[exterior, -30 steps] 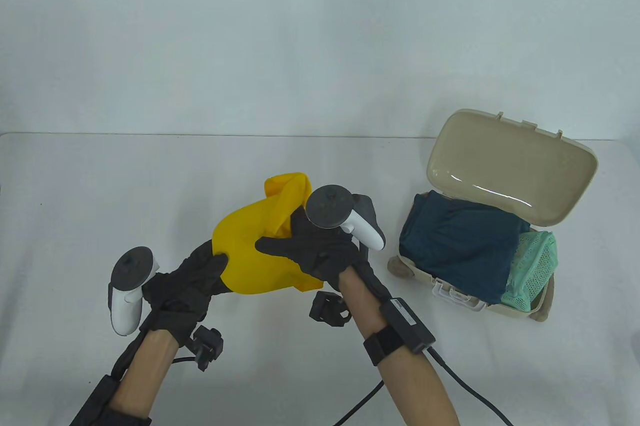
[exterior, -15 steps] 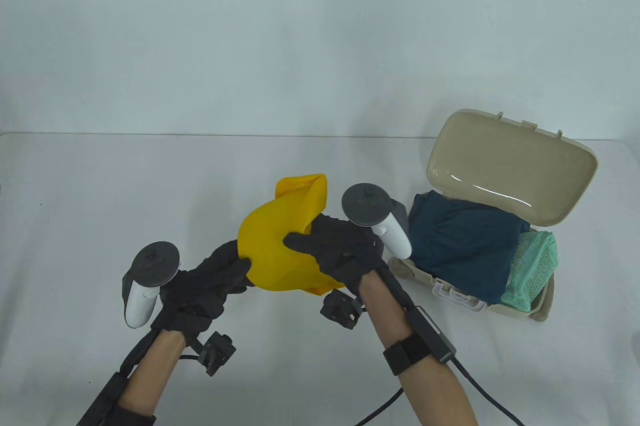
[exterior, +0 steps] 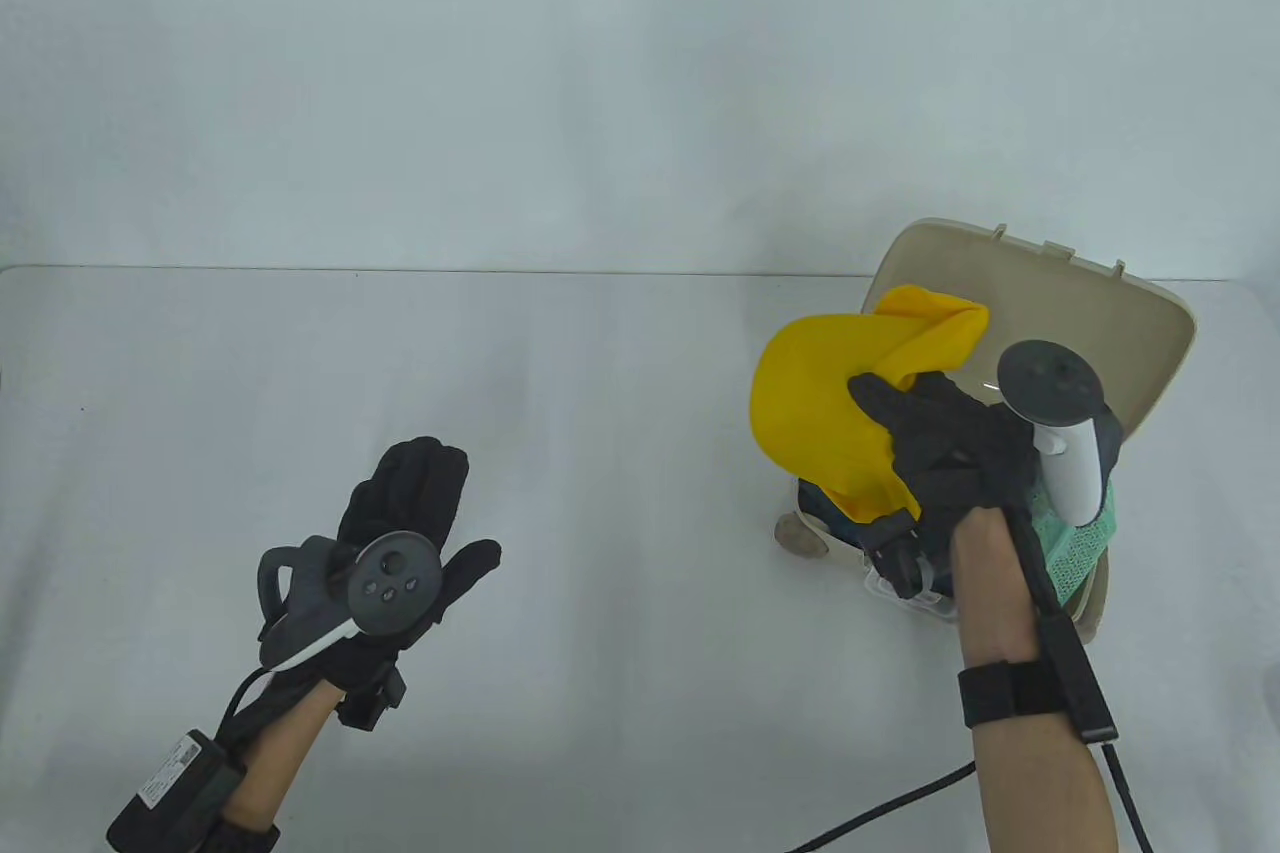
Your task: Pack suitcase
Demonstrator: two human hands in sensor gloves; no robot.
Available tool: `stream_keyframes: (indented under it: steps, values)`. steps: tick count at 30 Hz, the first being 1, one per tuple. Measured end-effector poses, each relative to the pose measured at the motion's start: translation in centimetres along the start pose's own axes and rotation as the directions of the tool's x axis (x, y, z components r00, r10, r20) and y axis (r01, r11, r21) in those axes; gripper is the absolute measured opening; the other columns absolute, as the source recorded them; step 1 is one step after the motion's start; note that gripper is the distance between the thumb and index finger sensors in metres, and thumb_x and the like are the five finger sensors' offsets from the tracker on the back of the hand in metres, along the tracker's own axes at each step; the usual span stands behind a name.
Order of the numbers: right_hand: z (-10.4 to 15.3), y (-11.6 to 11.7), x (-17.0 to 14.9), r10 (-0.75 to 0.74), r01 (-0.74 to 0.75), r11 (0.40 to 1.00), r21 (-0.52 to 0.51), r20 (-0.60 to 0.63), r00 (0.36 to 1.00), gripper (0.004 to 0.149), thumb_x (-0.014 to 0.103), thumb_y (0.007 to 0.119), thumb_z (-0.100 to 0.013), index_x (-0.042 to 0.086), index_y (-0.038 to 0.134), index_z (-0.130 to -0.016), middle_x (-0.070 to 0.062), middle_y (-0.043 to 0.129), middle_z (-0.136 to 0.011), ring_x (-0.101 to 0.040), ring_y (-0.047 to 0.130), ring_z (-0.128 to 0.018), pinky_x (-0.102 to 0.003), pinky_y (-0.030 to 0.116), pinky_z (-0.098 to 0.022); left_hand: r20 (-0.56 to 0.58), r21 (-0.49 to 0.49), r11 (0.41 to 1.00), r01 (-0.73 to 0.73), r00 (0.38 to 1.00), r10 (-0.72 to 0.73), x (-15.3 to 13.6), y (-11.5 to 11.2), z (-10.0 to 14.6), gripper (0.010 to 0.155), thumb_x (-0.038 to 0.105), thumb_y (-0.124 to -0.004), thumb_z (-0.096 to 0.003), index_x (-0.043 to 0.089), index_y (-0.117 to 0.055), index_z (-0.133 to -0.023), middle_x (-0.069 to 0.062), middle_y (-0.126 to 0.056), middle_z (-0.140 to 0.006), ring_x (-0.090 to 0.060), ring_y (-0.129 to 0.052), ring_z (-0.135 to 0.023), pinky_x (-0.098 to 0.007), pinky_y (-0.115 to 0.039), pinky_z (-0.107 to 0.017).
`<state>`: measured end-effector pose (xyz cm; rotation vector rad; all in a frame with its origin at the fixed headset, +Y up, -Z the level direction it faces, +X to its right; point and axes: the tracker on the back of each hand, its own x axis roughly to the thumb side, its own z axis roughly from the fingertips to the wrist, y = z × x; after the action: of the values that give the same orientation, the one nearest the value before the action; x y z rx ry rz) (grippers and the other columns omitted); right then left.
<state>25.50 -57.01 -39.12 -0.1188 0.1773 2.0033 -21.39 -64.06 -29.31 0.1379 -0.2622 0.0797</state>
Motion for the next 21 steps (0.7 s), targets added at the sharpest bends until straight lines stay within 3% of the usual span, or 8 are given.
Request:
stream_keyframes:
  steps: [5,10,21]
  values:
    - [-1.4,-1.3,-5.2,-0.072,0.067,0.996,-0.05,-0.103,0.992,0.06,0.041,0.072,-0.056,0.004,0.057,-0.101,-0.004,0.085,-0.089,-0.018,0.1,-0.068,-0.034,0.09,-0.052,-0.009,-0.05,0.999,-0.005,1.0,0.005,-0.1,-2.4,0.5,0.086,0.062,-0.06,-0.0507,0.019,-0.025,-0.117,-0.013,-0.027,-0.123,-0.04,-0.033,-0.116,-0.053,-0.043,-0.082]
    - [-2.9,-1.5,-9.4,-0.11,0.096,0.992,-0.076,-0.195,0.975,0.06,0.041,0.072,-0.056,0.004,0.057,-0.101,-0.005,0.085,-0.089,-0.019,0.1,-0.068,-0.034,0.09,-0.052,-0.013,-0.079,0.997,0.024,1.0,-0.025,-0.4,-3.0,0.5,0.086,0.061,-0.06,-0.0507,0.018,-0.026,-0.117,-0.013,-0.028,-0.123,-0.04,-0.035,-0.115,-0.053,-0.043,-0.082]
    - [-4.5,-1.7,-14.6,-0.143,0.116,0.988,-0.105,-0.311,0.939,0.059,0.04,0.072,-0.056,0.006,0.057,-0.101,-0.003,0.084,-0.091,-0.018,0.099,-0.069,-0.034,0.089,-0.054,-0.003,-0.131,0.991,0.021,1.0,-0.022,-0.3,-3.9,0.3,0.085,0.061,-0.06,-0.0509,0.018,-0.027,-0.117,-0.014,-0.029,-0.123,-0.041,-0.036,-0.115,-0.053,-0.044,-0.082]
